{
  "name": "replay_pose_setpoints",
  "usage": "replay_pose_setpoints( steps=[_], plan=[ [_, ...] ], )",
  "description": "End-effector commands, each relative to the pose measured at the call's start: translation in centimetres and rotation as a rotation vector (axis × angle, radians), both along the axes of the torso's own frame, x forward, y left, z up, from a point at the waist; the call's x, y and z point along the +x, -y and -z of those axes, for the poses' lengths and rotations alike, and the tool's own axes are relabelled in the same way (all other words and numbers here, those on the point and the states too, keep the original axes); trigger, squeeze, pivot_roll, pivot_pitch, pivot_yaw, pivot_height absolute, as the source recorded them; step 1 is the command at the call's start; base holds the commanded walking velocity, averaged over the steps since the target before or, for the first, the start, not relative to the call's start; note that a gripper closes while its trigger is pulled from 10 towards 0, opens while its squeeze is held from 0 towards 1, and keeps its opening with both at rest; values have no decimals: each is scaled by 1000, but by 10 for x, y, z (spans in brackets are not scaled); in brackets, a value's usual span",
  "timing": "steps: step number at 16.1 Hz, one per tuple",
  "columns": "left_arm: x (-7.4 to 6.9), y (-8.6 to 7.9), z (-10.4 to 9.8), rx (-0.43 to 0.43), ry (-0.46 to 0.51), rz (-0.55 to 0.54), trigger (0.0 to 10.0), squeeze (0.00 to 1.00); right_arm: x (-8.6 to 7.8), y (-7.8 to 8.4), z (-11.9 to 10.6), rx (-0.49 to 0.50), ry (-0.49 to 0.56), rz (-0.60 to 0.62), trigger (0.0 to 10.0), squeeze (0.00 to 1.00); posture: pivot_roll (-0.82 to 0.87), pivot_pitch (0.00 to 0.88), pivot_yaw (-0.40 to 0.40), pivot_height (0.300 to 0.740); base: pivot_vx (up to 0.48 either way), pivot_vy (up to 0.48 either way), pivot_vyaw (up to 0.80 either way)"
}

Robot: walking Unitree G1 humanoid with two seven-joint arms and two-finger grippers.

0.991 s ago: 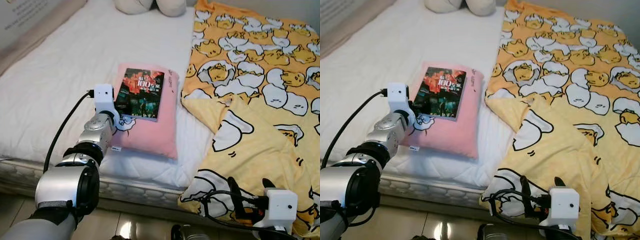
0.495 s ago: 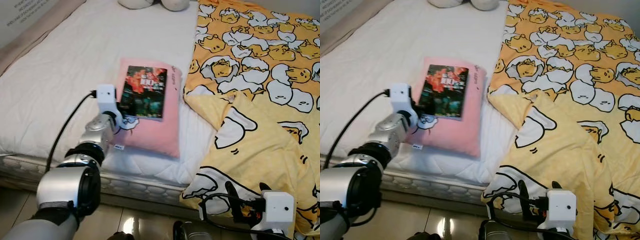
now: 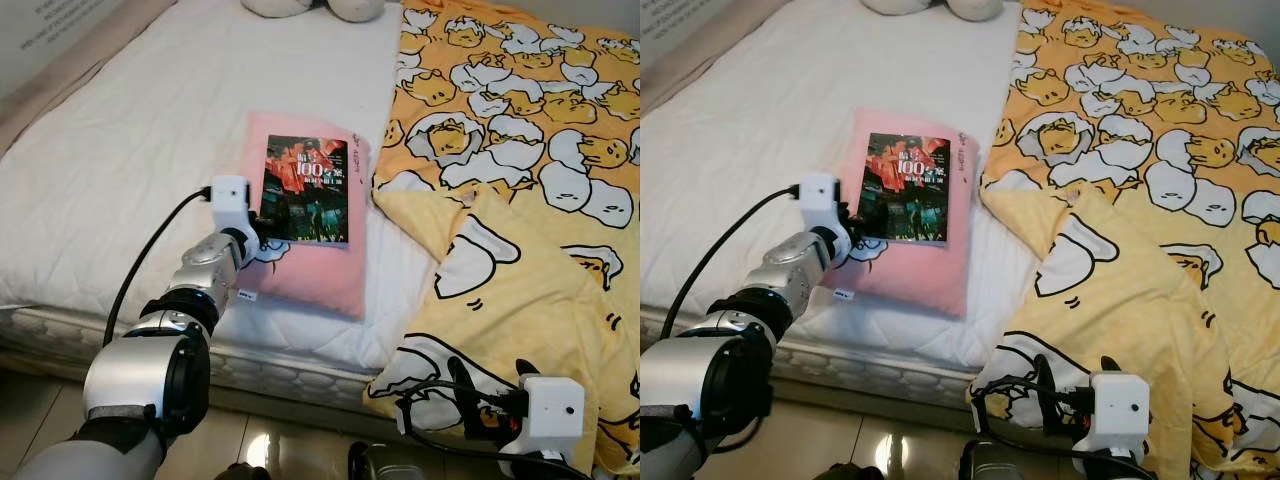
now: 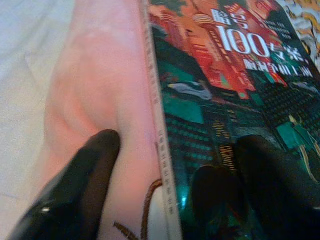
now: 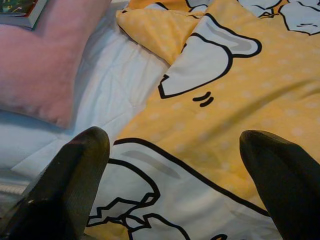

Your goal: Clean up the room

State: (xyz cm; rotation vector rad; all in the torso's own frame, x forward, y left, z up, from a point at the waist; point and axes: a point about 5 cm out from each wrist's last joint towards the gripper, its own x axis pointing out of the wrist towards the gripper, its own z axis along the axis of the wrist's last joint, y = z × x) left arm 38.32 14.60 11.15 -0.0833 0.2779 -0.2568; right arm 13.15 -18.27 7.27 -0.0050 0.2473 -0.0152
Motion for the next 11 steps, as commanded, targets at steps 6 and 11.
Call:
replay_pose_setpoints(
  steps=[6, 11],
  plan=[
    [-19, 20, 33, 156, -100, 169, 0, 0, 2, 2, 4, 0, -20, -2, 10000, 0, -289, 133, -18, 740, 0, 0, 0],
    [-20, 29, 31, 10, -103, 213, 0, 0, 6, 2, 5, -1, -16, -7, 10000, 0, -281, 129, -17, 740, 0, 0, 0]
  ],
)
